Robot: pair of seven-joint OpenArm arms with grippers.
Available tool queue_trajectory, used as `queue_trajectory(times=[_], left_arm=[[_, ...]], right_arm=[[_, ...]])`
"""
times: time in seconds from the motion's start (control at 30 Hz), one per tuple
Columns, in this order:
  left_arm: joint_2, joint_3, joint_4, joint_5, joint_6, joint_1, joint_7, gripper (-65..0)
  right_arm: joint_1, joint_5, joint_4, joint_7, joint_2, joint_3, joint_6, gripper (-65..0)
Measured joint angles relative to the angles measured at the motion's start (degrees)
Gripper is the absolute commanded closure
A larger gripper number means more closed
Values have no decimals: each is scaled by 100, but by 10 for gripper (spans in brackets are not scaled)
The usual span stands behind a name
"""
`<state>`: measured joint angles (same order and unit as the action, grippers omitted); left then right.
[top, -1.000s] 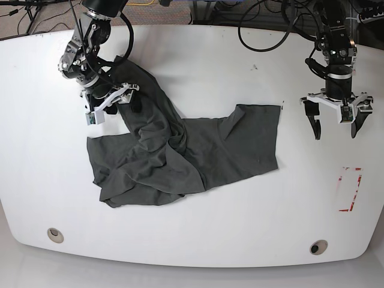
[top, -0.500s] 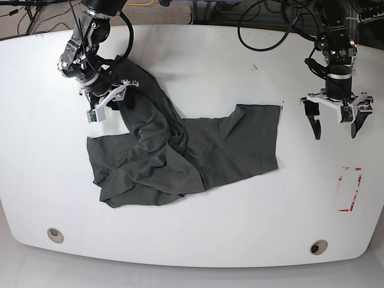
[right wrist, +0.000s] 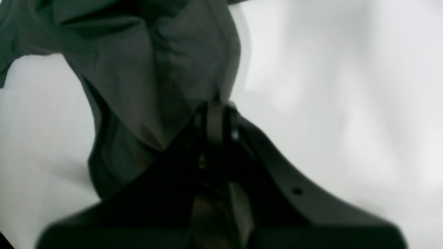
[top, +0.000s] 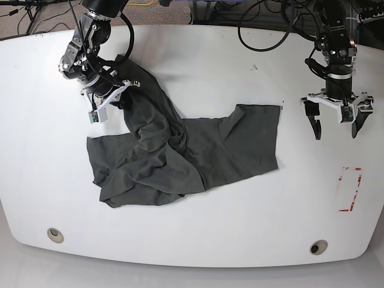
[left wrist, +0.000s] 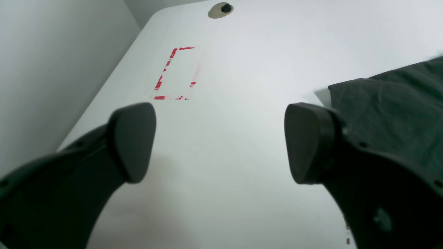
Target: Fold the T-shirt properly
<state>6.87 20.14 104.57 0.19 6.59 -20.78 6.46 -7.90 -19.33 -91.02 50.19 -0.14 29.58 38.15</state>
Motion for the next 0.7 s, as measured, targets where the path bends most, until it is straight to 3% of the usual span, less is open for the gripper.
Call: queue_trajectory(times=[0.37,0.63,0.7], left_arm=[[0,-92,-26,-4,9,129,87,-561],[2,-203,-114,-2,7,291,199,-558],[4,-317,-114,0,0,334,192,-558]], right_arm=[[-144,22,-216,-2,81,61,-407,0],[-195,92,-275,-2,188,79,-468,0],[-184,96,-278,22,212,81,-315,0]])
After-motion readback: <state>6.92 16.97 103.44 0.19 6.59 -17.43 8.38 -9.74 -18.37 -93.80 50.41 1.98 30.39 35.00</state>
